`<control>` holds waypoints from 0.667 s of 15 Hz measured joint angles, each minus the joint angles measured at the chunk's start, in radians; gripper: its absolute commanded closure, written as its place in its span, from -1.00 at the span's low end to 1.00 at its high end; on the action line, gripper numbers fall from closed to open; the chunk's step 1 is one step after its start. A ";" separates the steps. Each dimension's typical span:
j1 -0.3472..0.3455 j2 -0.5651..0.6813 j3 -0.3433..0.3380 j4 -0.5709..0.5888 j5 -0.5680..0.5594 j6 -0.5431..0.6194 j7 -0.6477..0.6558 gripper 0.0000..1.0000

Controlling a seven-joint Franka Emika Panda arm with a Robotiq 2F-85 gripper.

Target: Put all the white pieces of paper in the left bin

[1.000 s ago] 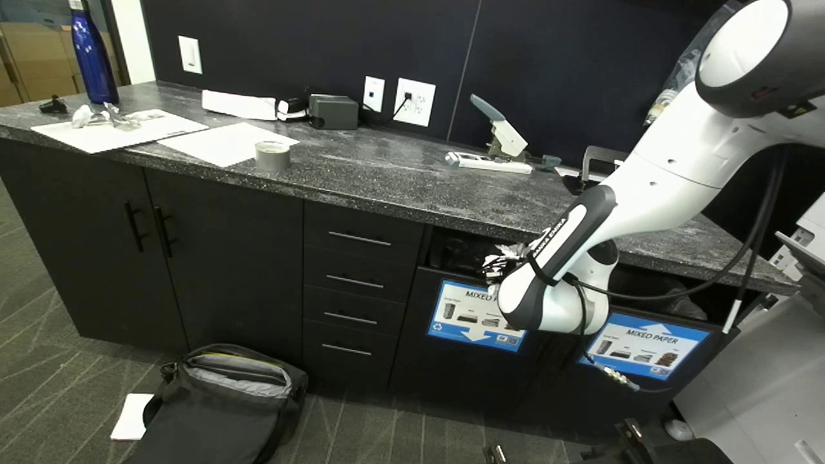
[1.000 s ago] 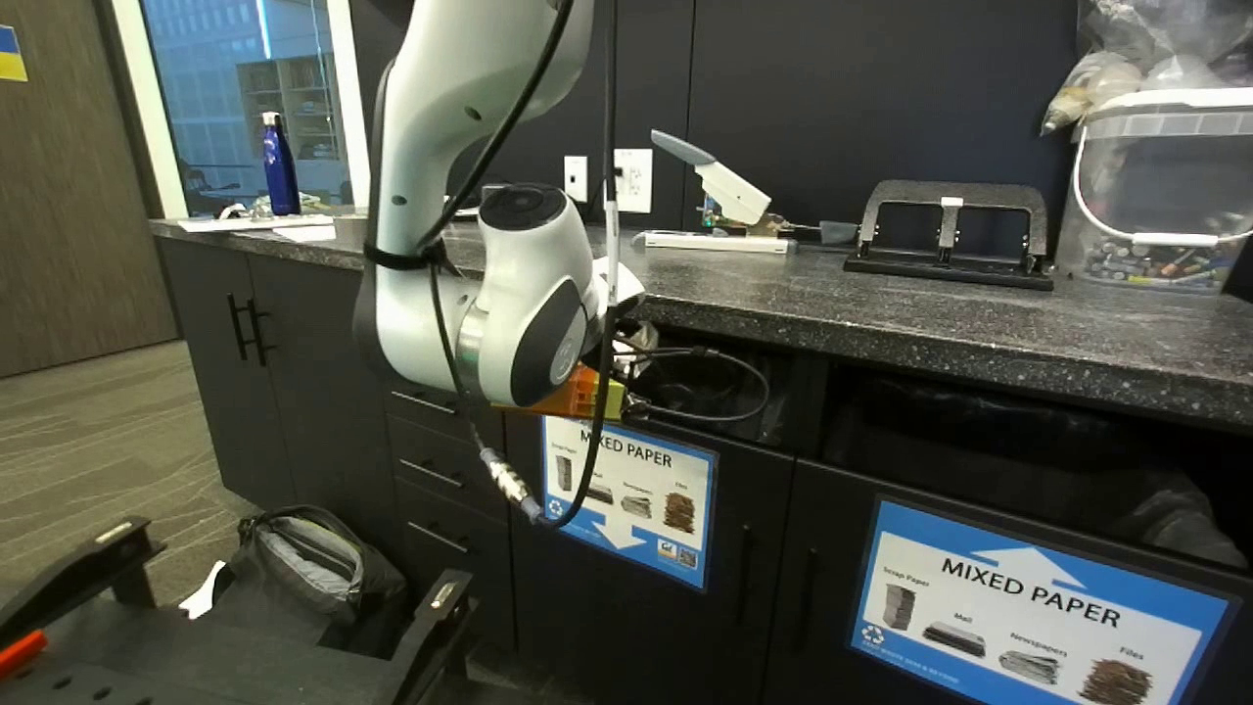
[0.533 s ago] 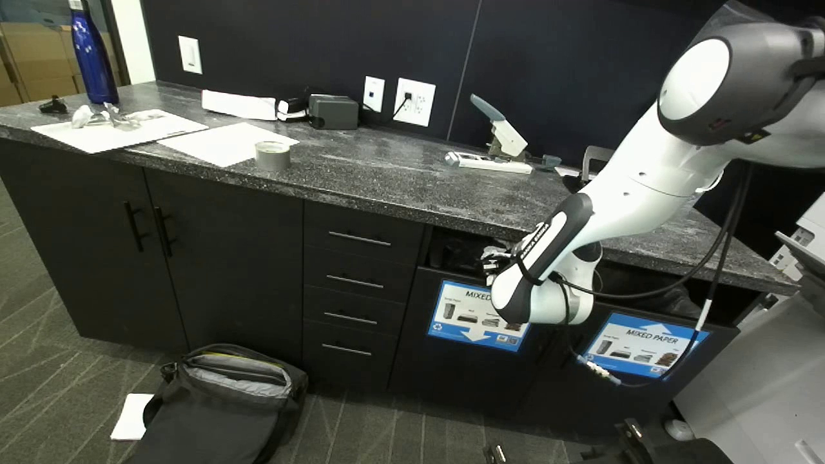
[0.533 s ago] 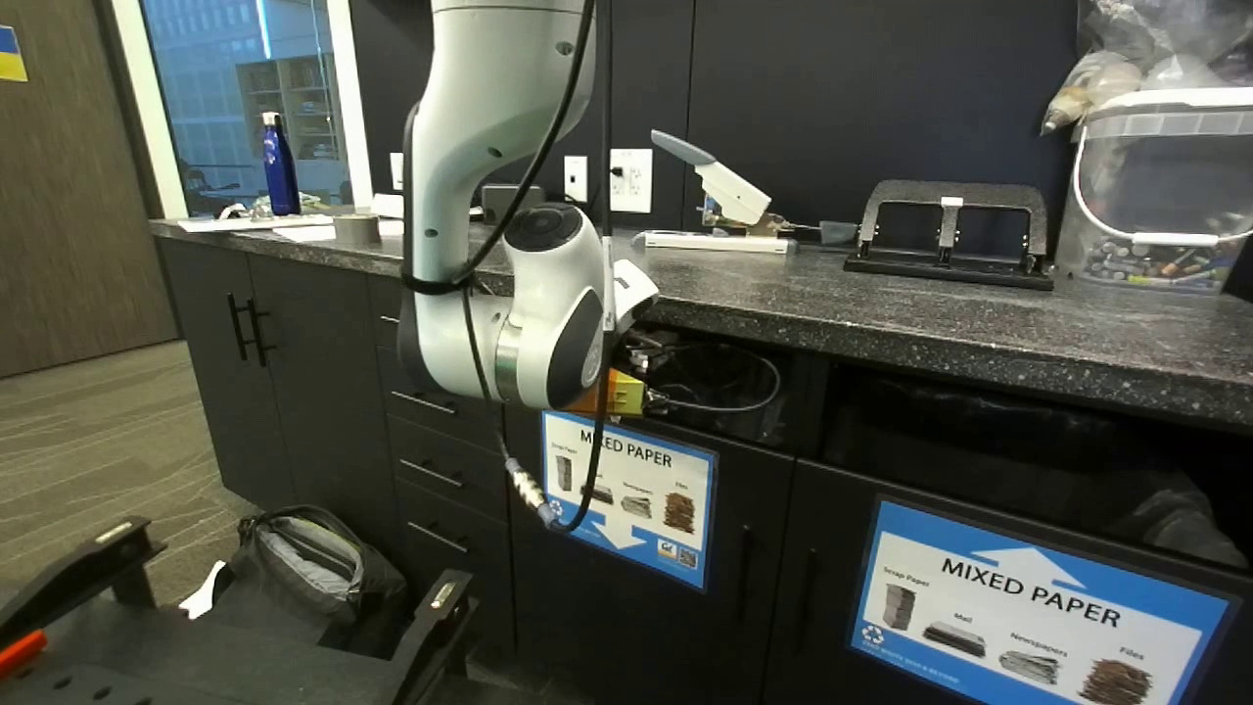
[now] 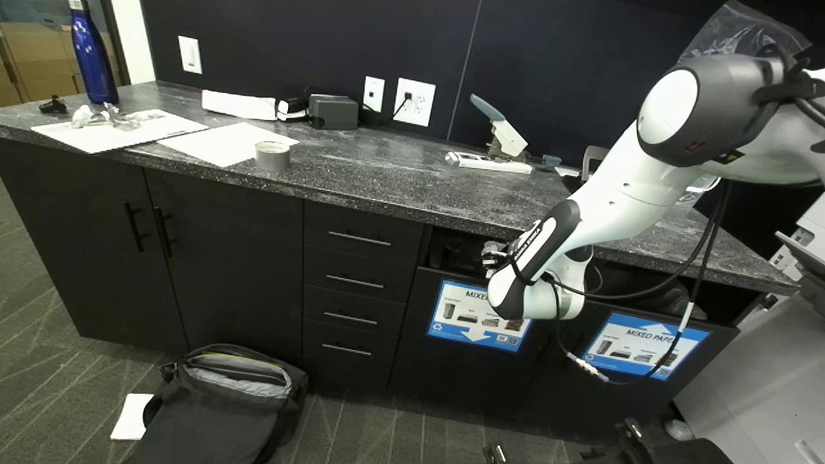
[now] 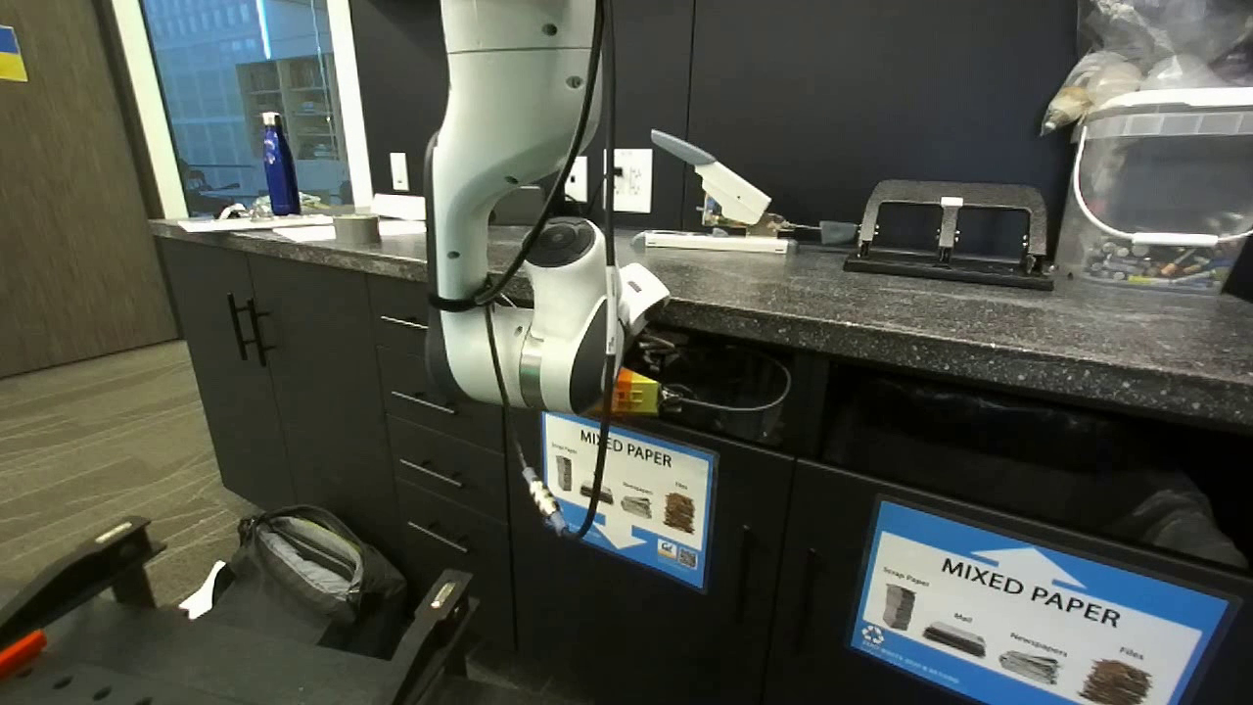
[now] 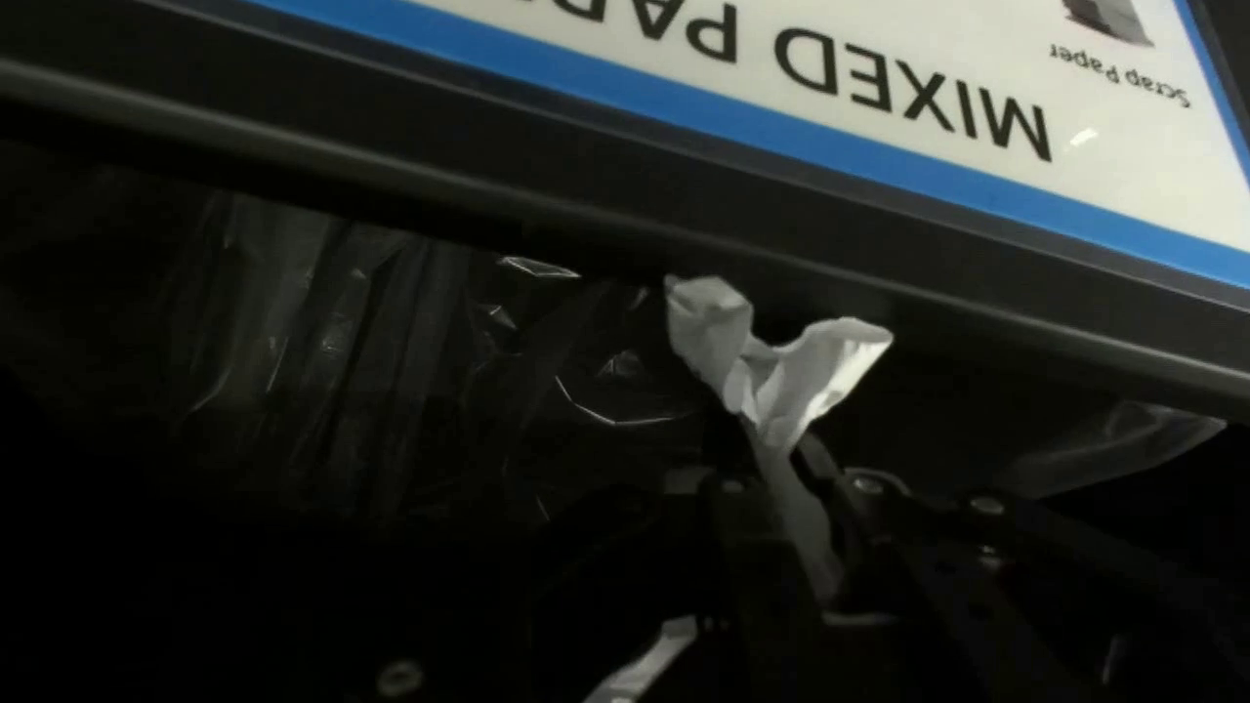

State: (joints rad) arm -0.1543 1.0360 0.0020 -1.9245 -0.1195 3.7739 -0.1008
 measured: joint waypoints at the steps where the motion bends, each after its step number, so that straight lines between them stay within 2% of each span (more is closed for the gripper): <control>1: 0.005 0.006 -0.005 0.012 0.007 -0.001 0.000 0.15; 8: 0.046 0.003 -0.051 0.039 0.018 -0.092 0.000 -0.92; 10: 0.065 -0.019 -0.073 0.025 0.033 -0.148 0.000 -1.00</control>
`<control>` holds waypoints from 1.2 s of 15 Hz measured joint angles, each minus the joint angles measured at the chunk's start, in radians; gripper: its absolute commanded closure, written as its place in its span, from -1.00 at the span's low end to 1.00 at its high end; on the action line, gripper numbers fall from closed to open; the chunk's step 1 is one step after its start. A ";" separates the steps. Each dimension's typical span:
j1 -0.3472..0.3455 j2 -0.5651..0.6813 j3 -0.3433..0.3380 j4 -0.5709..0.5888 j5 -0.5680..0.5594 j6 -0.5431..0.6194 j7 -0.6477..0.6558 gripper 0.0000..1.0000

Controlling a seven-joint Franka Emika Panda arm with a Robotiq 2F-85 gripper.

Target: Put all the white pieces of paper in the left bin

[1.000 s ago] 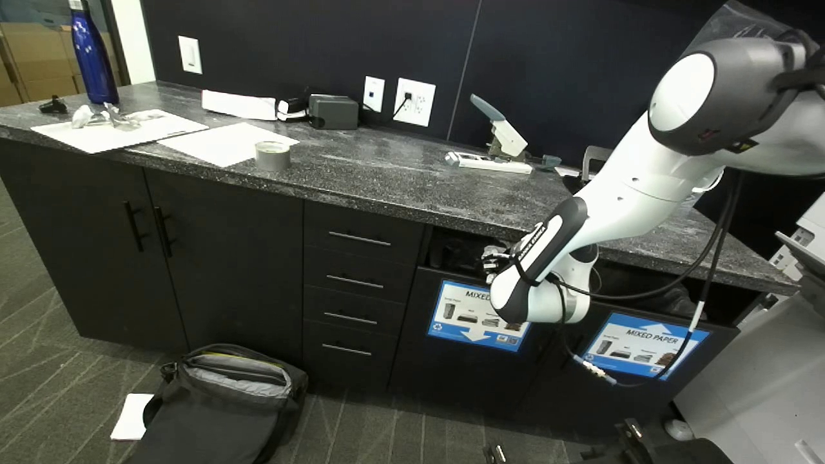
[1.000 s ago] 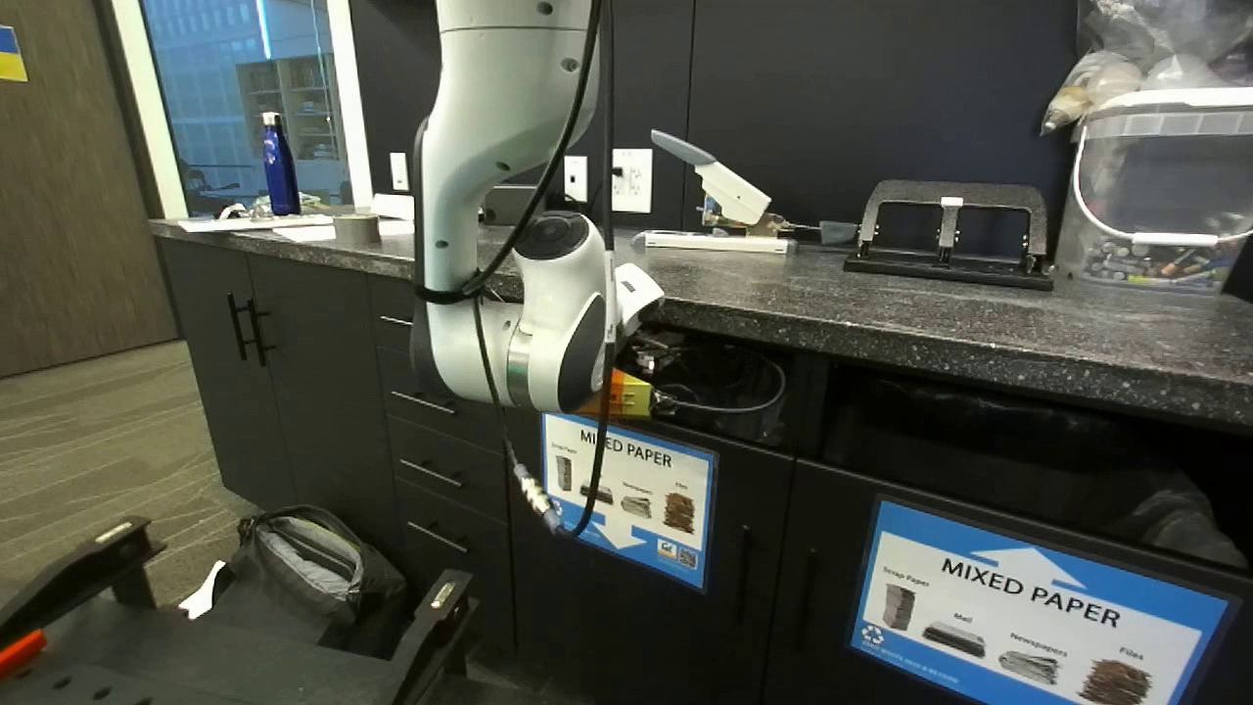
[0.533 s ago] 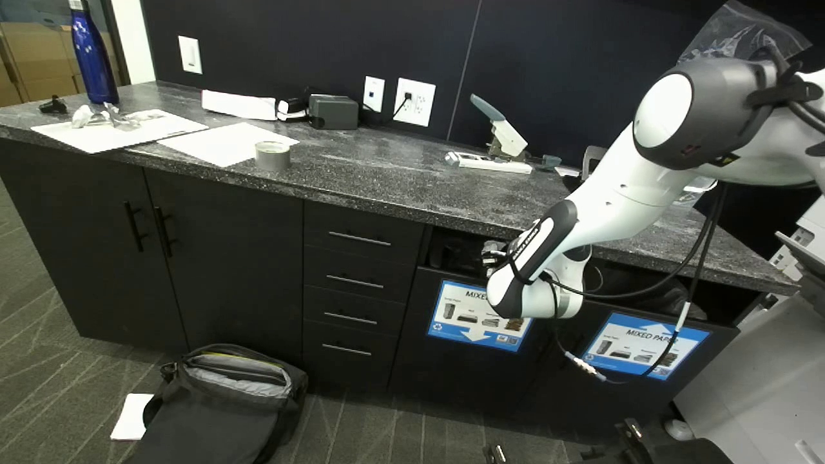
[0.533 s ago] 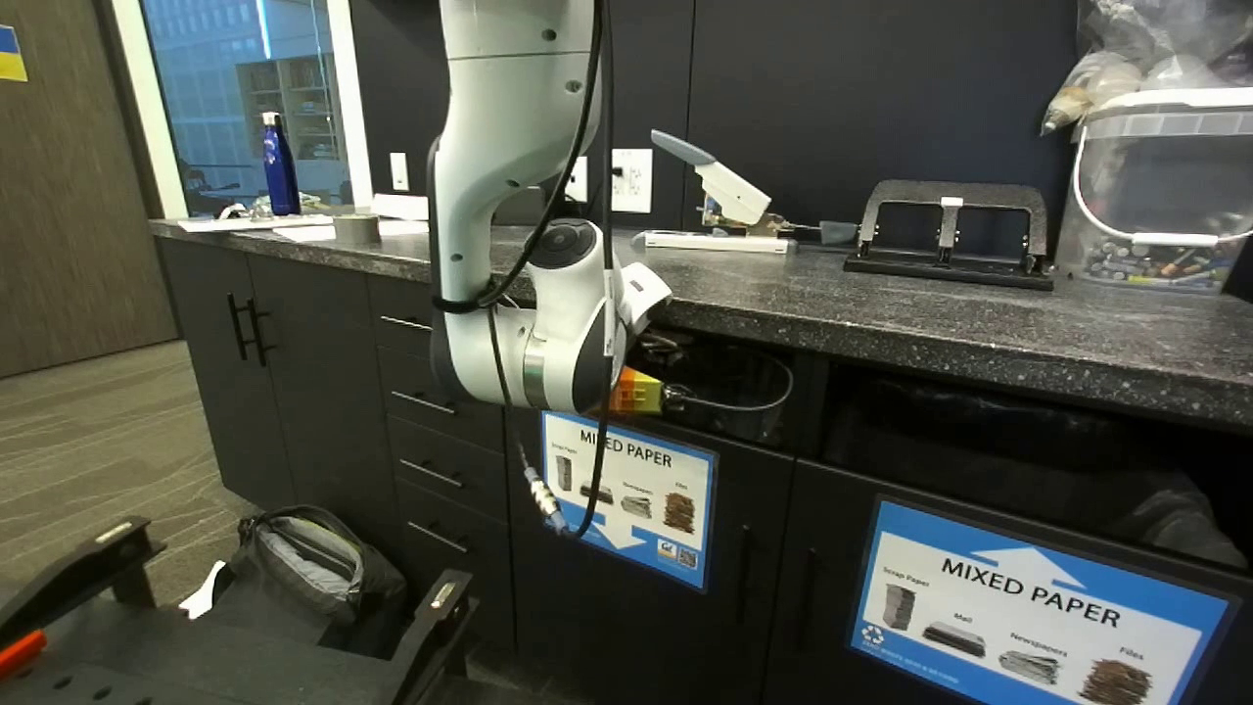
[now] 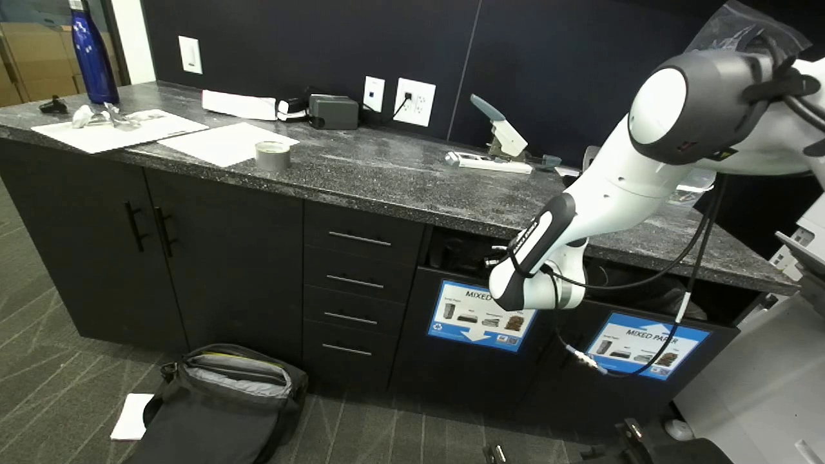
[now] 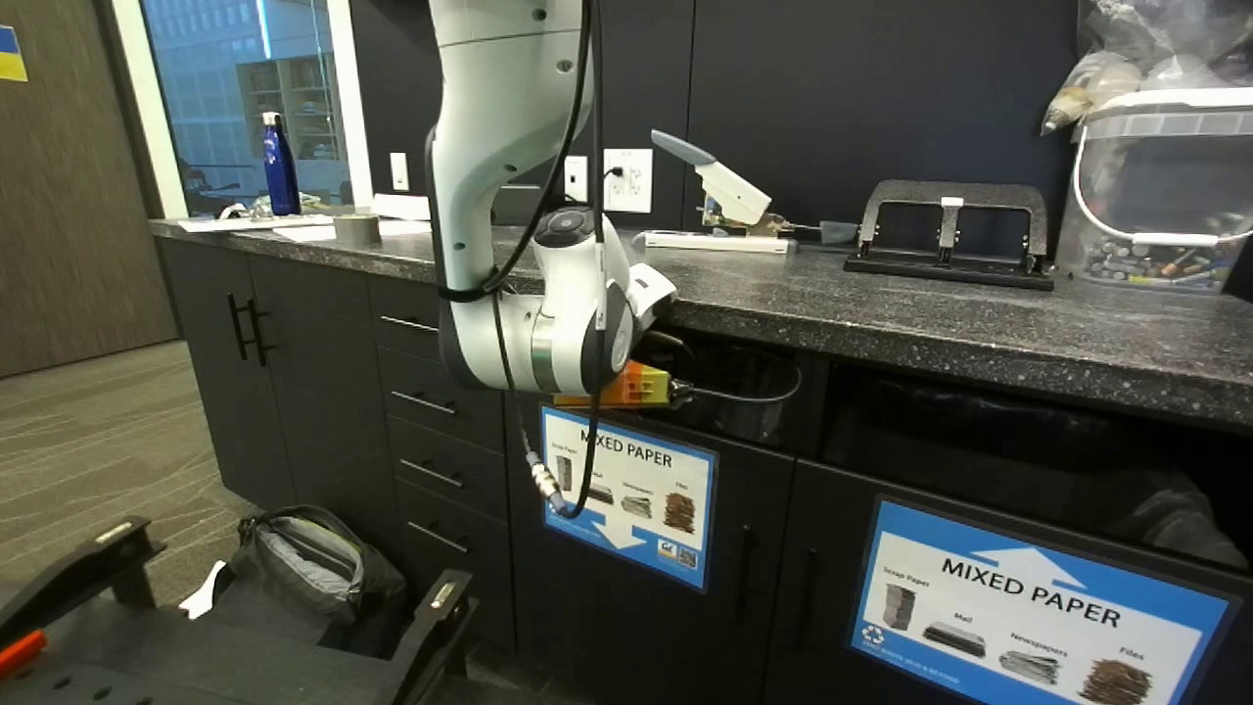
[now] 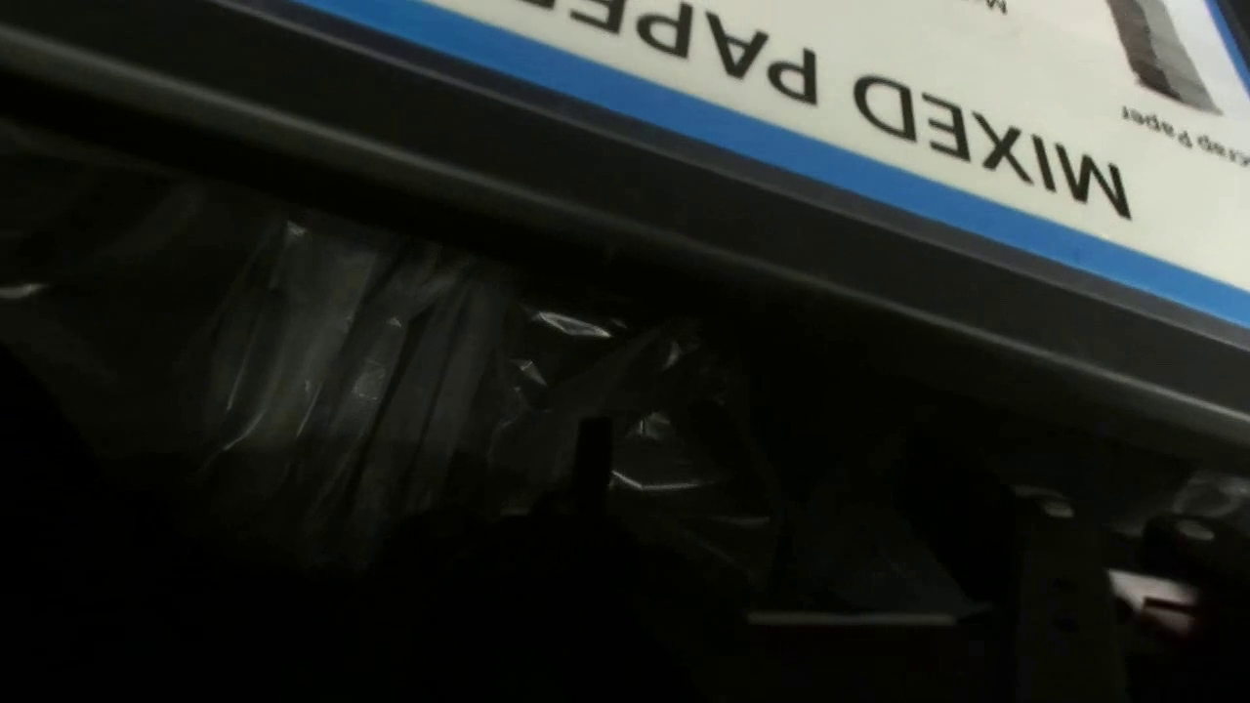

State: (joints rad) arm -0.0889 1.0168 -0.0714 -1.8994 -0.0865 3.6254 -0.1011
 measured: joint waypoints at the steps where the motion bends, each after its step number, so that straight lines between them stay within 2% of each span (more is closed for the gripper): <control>1: 0.009 -0.025 -0.011 -0.017 0.001 -0.061 0.000 -1.00; 4: 0.019 -0.113 -0.020 -0.065 -0.003 -0.266 0.003 -1.00; 8: 0.004 -0.321 -0.010 -0.172 -0.027 -0.606 -0.028 -1.00; 13: -0.051 -0.585 0.032 -0.273 -0.024 -1.069 -0.143 -1.00; 18: -0.093 -0.775 0.030 -0.275 0.003 -1.518 -0.330 -1.00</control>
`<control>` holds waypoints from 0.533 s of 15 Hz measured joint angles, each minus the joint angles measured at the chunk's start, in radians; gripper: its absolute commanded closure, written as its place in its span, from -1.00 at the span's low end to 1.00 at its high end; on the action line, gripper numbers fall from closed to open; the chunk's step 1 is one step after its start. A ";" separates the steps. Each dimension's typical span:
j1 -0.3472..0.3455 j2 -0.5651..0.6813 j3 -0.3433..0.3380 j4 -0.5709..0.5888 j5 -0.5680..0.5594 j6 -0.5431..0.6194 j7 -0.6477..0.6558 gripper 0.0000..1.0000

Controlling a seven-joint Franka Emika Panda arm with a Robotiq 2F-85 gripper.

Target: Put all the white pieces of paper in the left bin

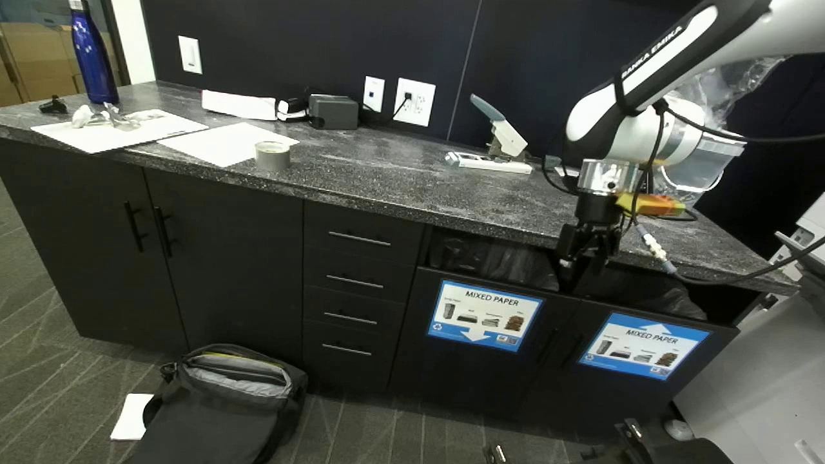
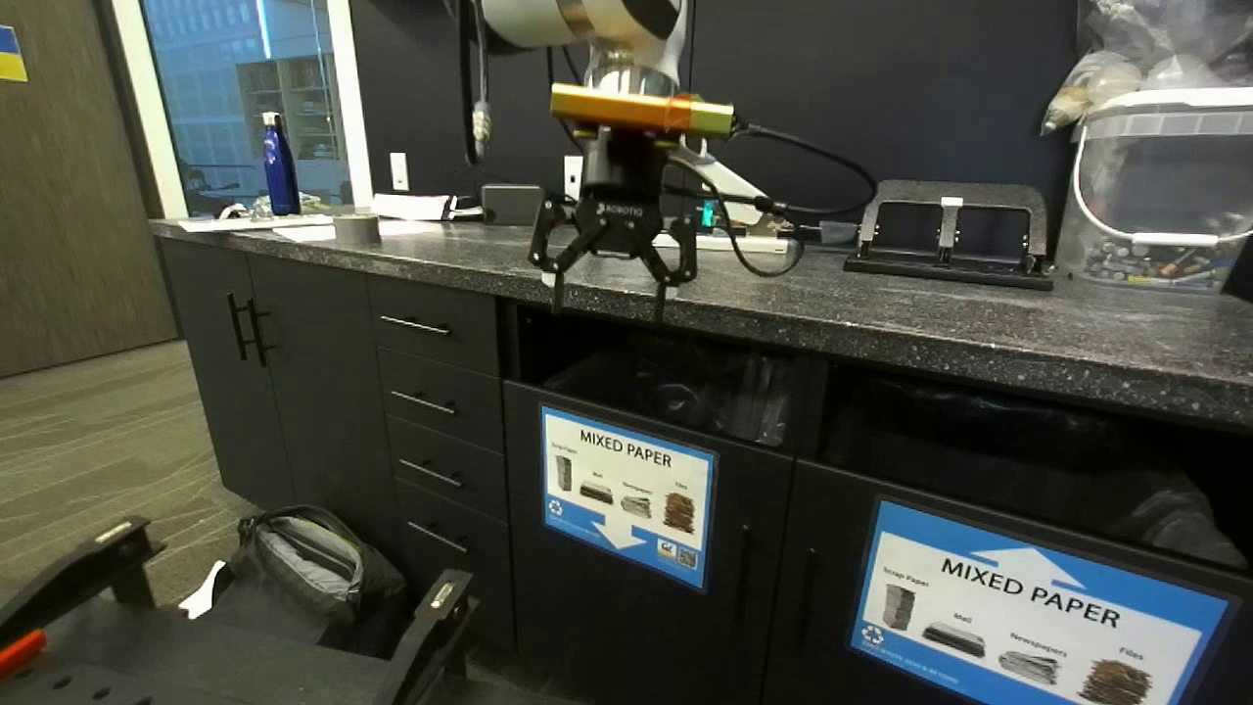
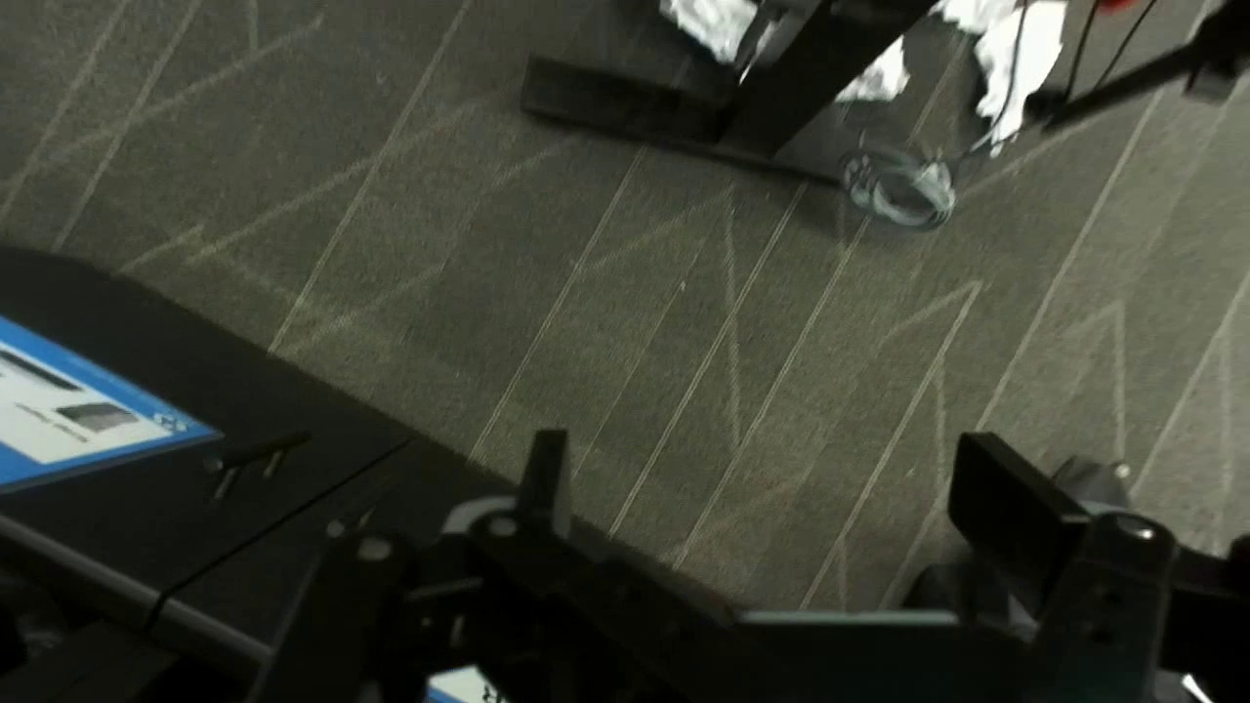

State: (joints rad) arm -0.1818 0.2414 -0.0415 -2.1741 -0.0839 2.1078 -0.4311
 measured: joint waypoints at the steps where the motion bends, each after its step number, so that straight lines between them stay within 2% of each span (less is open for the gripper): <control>1: -0.007 -0.039 -0.006 0.007 0.001 -0.084 -0.032 -1.00; 5: -0.014 -0.220 -0.048 0.033 0.001 -0.342 -0.080 -1.00; 6: -0.014 -0.269 -0.060 0.034 0.002 -0.388 -0.080 -1.00; 8: -0.015 -0.360 -0.084 0.027 0.024 -0.411 -0.070 -1.00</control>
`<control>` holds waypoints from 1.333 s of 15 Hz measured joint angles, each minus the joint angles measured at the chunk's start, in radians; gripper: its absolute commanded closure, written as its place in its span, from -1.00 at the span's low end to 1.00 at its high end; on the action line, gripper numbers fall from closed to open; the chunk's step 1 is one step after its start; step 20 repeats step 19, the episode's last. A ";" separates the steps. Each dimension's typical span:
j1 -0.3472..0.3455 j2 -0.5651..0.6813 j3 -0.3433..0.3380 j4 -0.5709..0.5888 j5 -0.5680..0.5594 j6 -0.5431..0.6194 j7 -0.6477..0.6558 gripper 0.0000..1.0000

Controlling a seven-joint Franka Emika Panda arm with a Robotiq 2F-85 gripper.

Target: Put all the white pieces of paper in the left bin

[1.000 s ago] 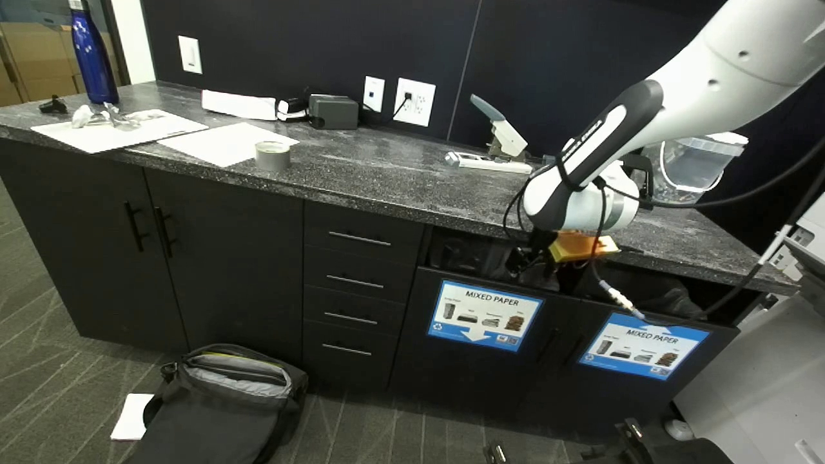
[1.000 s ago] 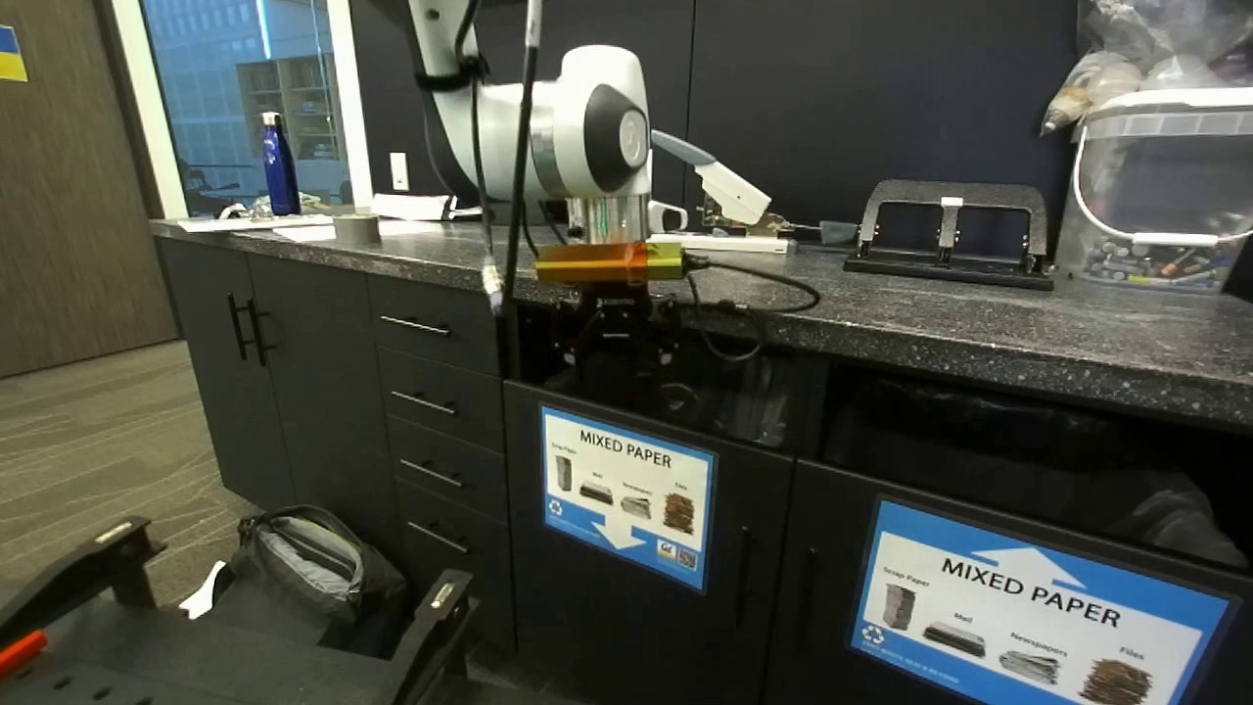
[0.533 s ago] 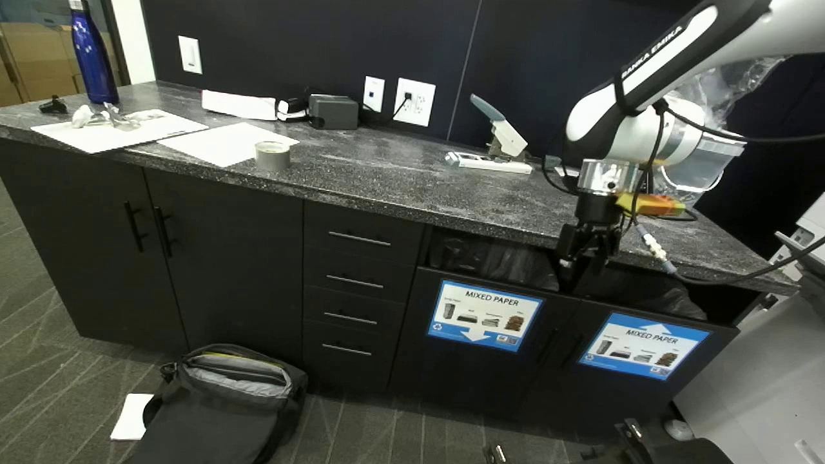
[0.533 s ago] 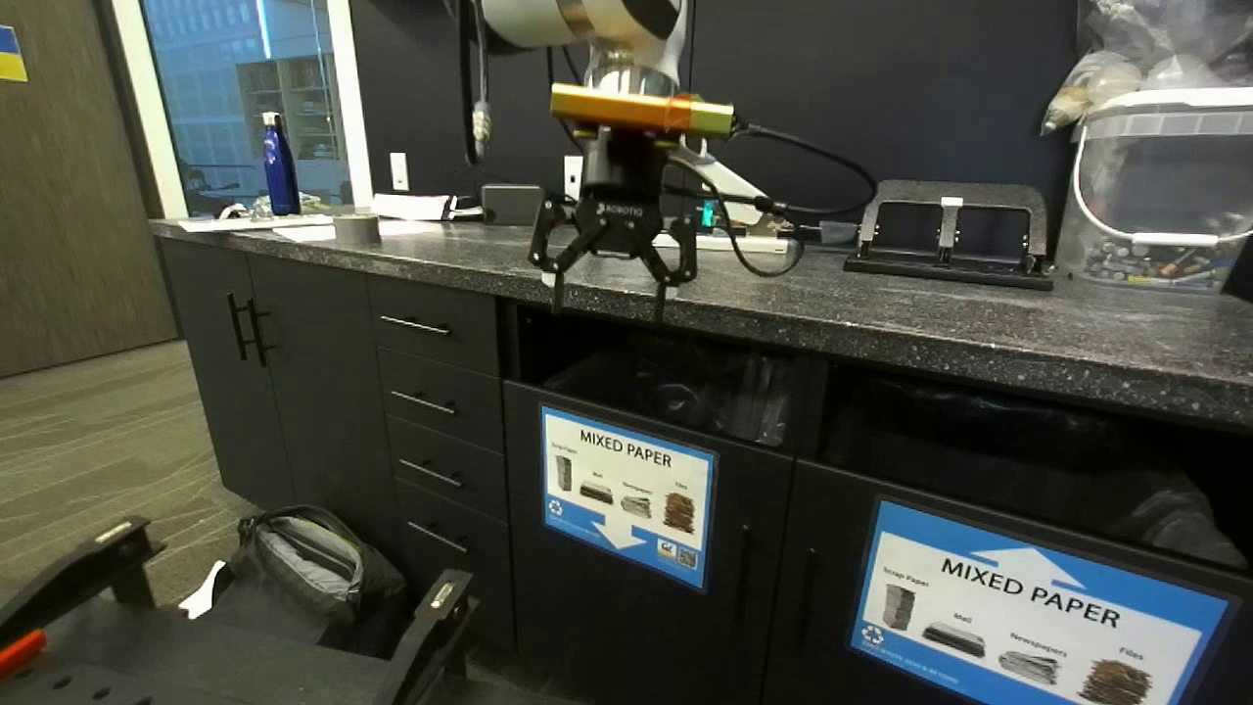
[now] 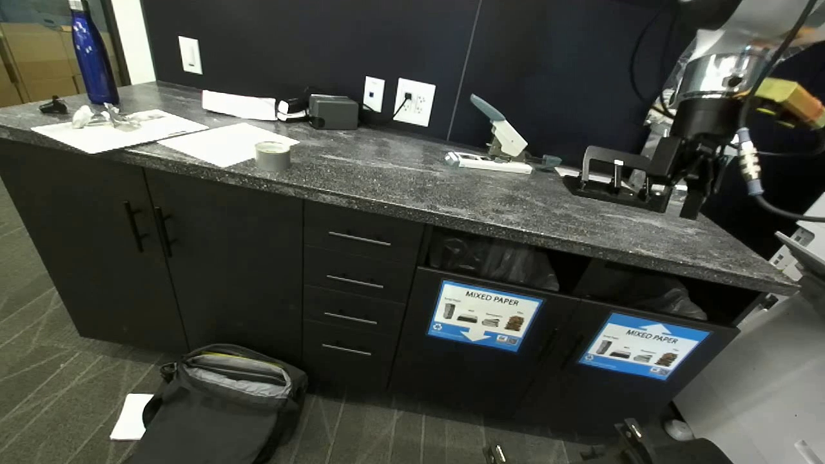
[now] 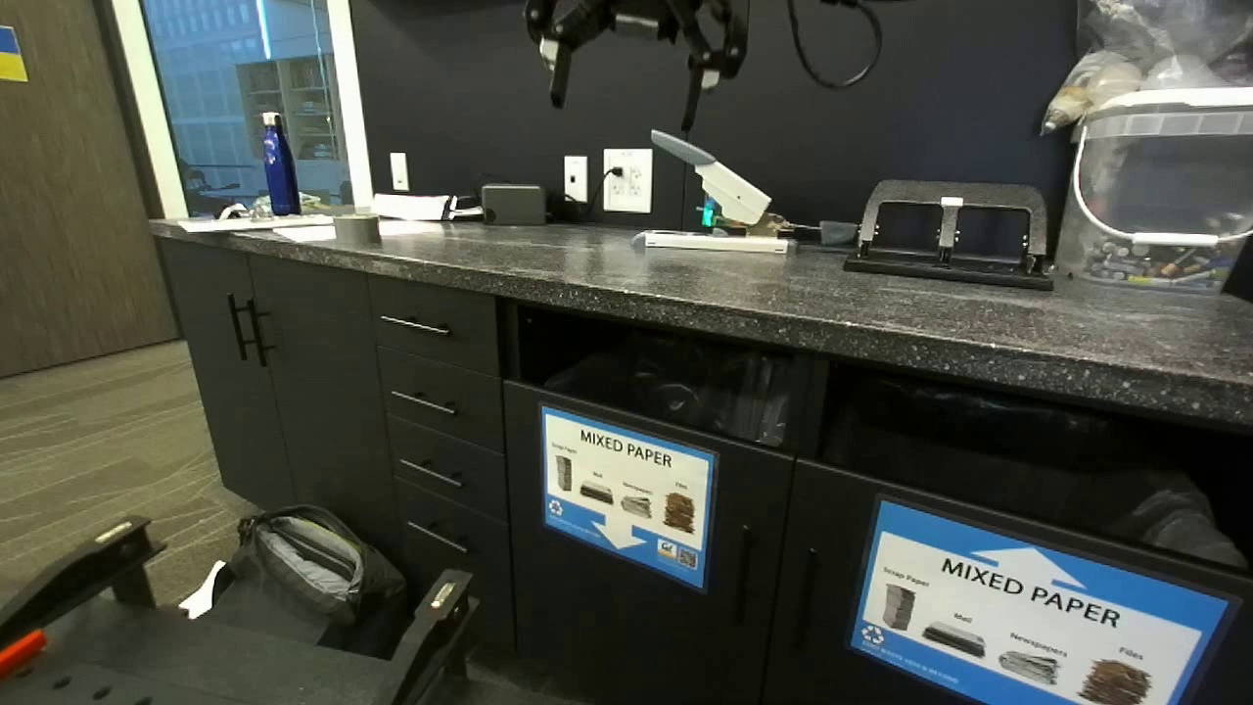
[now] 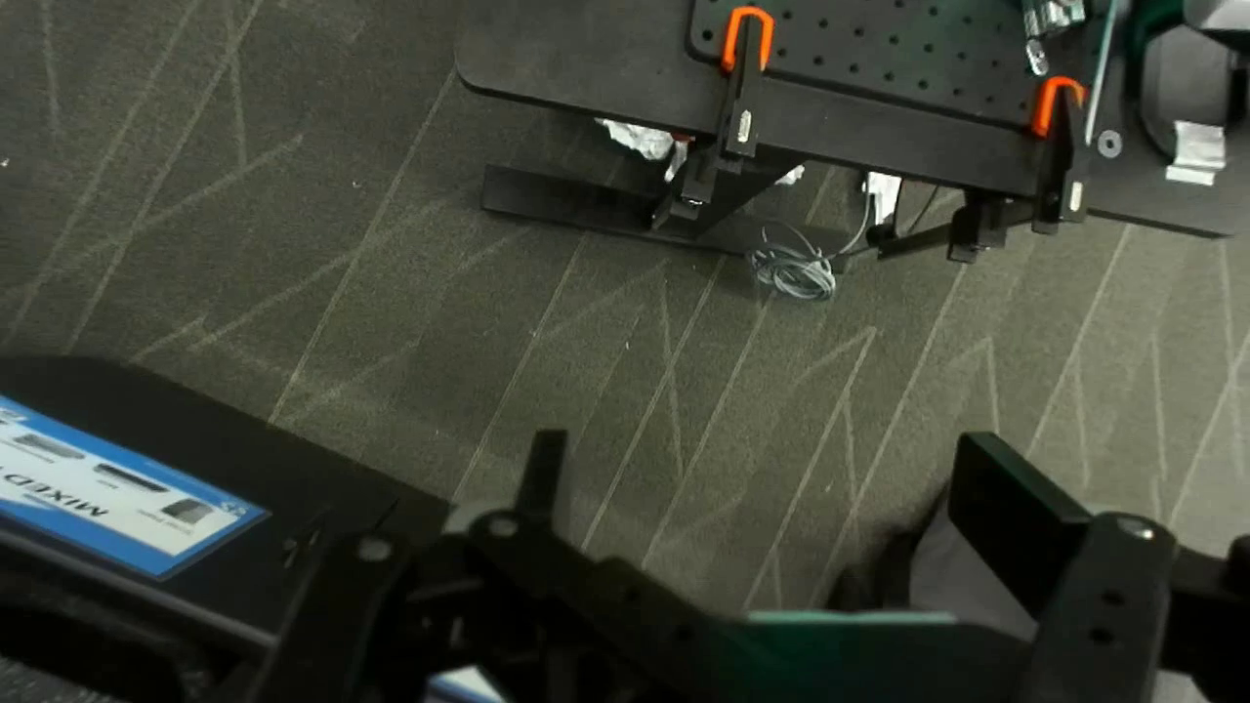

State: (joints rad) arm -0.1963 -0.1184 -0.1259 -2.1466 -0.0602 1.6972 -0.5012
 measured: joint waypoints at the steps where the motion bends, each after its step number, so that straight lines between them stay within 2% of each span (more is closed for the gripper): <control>1: 0.000 -0.039 -0.010 -0.009 0.016 0.006 0.021 -1.00; 5: 0.009 -0.139 -0.015 -0.086 0.060 0.093 0.193 -1.00; 13: 0.052 -0.229 0.008 -0.306 0.092 0.436 0.504 -1.00; 15: 0.053 -0.242 0.008 -0.334 0.103 0.476 0.552 -1.00; 20: 0.053 -0.235 0.008 -0.338 0.103 0.477 0.555 -1.00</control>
